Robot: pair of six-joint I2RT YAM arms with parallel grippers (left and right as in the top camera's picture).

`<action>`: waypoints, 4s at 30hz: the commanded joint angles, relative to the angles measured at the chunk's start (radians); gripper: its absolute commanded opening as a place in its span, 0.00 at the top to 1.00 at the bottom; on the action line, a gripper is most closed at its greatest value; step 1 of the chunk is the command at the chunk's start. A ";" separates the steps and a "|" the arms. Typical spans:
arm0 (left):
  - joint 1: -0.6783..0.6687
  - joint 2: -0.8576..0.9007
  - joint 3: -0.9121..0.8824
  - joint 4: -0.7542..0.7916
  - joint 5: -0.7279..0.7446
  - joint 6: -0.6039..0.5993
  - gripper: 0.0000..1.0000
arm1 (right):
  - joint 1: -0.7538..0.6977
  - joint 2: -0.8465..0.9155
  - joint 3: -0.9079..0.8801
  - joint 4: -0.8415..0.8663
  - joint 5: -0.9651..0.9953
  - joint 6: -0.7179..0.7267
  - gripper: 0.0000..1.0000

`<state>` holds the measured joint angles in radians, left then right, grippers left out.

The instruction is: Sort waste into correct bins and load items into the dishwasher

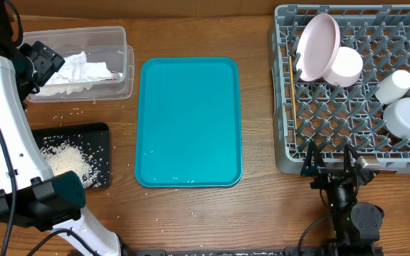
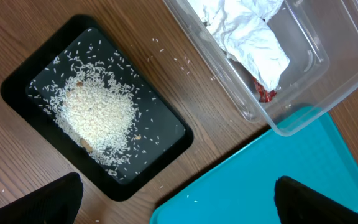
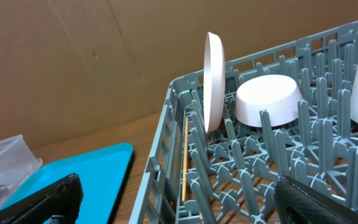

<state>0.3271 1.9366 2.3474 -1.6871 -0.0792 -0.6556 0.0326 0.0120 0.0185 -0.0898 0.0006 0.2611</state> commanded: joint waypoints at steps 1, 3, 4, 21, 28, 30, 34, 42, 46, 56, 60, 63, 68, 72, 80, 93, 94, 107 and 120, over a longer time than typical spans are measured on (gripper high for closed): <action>-0.008 0.007 -0.003 -0.002 0.002 0.001 0.00 | -0.004 -0.009 -0.010 0.005 0.005 -0.026 0.00; -0.008 0.007 -0.002 -0.002 0.002 0.001 0.00 | -0.004 -0.009 -0.010 0.005 0.005 -0.026 0.00; -0.008 0.007 -0.002 -0.002 0.002 0.001 0.00 | -0.004 -0.009 -0.010 0.005 0.005 -0.026 0.00; -0.009 0.007 -0.002 -0.002 0.002 0.001 0.00 | -0.004 -0.009 -0.010 0.005 0.005 -0.026 0.00; -0.009 0.007 -0.002 -0.002 0.002 0.001 0.00 | -0.004 -0.009 -0.010 0.005 0.002 -0.027 0.00; -0.009 0.007 -0.002 -0.002 0.002 0.001 0.00 | -0.004 -0.009 -0.010 0.005 0.005 -0.040 0.00; -0.009 0.007 -0.002 -0.002 0.002 0.001 0.00 | -0.004 -0.008 -0.010 0.005 0.006 -0.315 0.00; -0.009 0.007 -0.002 -0.002 0.002 0.001 0.00 | -0.004 -0.008 -0.010 0.005 0.005 -0.356 0.00; -0.009 0.007 -0.002 -0.002 0.002 0.001 0.00 | -0.004 -0.008 -0.010 0.005 0.005 -0.356 0.00; -0.012 0.007 -0.002 -0.002 0.002 0.001 0.00 | -0.004 -0.008 -0.010 0.005 0.005 -0.356 0.00; -0.013 0.012 -0.003 -0.003 -0.026 0.005 0.00 | -0.004 -0.008 -0.010 0.005 0.005 -0.356 0.00; -0.013 -0.012 -0.002 -0.002 -0.147 0.005 0.00 | -0.004 -0.008 -0.010 0.005 0.005 -0.356 0.00; -0.014 -0.103 -0.008 -0.003 -0.015 0.208 0.00 | -0.004 -0.008 -0.010 0.005 0.005 -0.356 0.00; -0.024 -0.206 -0.056 0.003 0.047 0.215 0.00 | -0.004 -0.008 -0.010 0.005 0.005 -0.356 0.00; -0.169 -0.490 -0.480 0.223 0.048 0.348 0.00 | -0.004 -0.008 -0.010 0.005 0.005 -0.356 0.00; -0.288 -1.099 -1.387 0.824 0.103 0.409 0.00 | -0.004 -0.008 -0.010 0.005 0.005 -0.356 0.00; -0.288 -1.135 -1.446 0.868 0.115 0.409 0.00 | -0.004 -0.008 -0.010 0.005 0.005 -0.356 0.00; -0.288 -1.564 -2.130 1.487 0.258 0.408 0.00 | -0.004 -0.008 -0.010 0.005 0.005 -0.356 0.00; -0.289 -1.889 -2.343 1.624 0.188 0.414 0.00 | -0.004 -0.008 -0.010 0.005 0.005 -0.356 0.00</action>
<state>0.0441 0.1074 0.0120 -0.0666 0.1604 -0.2581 0.0326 0.0120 0.0185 -0.0906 0.0006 -0.0868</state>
